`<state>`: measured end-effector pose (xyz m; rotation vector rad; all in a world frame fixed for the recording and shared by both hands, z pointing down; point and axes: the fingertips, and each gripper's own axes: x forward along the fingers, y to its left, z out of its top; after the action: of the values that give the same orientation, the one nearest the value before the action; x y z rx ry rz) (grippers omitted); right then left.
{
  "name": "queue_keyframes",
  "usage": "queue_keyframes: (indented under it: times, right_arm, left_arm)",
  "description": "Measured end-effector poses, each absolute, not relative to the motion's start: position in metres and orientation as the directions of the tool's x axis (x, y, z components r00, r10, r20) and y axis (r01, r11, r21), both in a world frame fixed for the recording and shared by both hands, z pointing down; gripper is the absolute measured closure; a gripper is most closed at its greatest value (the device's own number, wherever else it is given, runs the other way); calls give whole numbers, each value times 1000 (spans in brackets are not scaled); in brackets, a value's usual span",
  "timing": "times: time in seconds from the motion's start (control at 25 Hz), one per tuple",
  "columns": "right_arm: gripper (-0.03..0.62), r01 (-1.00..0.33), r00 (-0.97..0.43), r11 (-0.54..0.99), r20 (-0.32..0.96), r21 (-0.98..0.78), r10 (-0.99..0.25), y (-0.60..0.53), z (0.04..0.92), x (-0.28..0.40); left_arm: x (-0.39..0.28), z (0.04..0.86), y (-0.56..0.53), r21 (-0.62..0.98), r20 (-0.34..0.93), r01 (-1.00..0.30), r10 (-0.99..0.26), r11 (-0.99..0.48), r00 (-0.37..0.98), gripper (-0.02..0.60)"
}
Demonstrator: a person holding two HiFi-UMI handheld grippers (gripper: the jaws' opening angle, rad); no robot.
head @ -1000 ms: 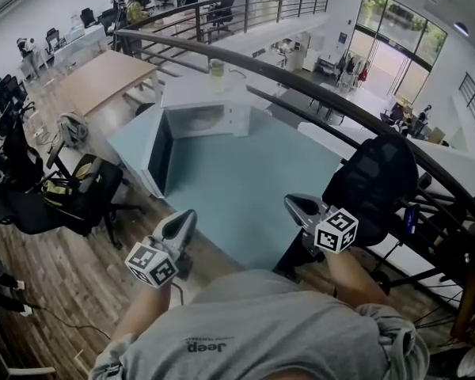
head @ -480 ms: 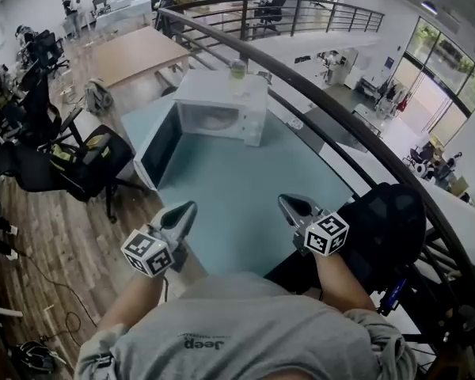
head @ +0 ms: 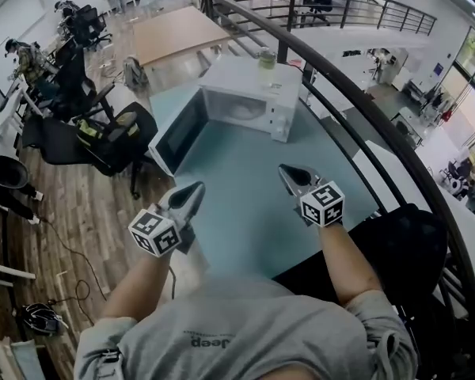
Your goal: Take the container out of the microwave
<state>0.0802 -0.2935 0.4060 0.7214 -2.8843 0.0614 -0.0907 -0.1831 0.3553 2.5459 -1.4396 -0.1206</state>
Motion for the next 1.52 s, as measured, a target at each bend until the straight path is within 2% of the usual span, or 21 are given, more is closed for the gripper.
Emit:
queue_keyframes:
  times: [0.32,0.6,0.84,1.24,1.52]
  right_arm:
    - [588,-494,-826,862,247,117,-507,-372,429,-17]
    - [588,-523,-793,846,303,108,-529,-427,469,-79]
    - [588,-524,-775,845,352,106,-525,-467,515,-104]
    - [586,-521,-725,823,393,224,-566,-581,610,-146]
    - [565,-487,-691,820,442,301,-572,-637,650,-169]
  left_arm:
    - [-142,395,-260,181,60,-785,-790,-593,610,562]
    - [-171,433,-320,207,72,-759,-764,-617,641,563]
    - [-181,473,-363,256,76,-764,-776,-592,627,561]
    - [-210,576,-451,305,85,-754,-773,-581,629,561]
    - [-210,612,-501,310,71,-747,-770,-587,634,561]
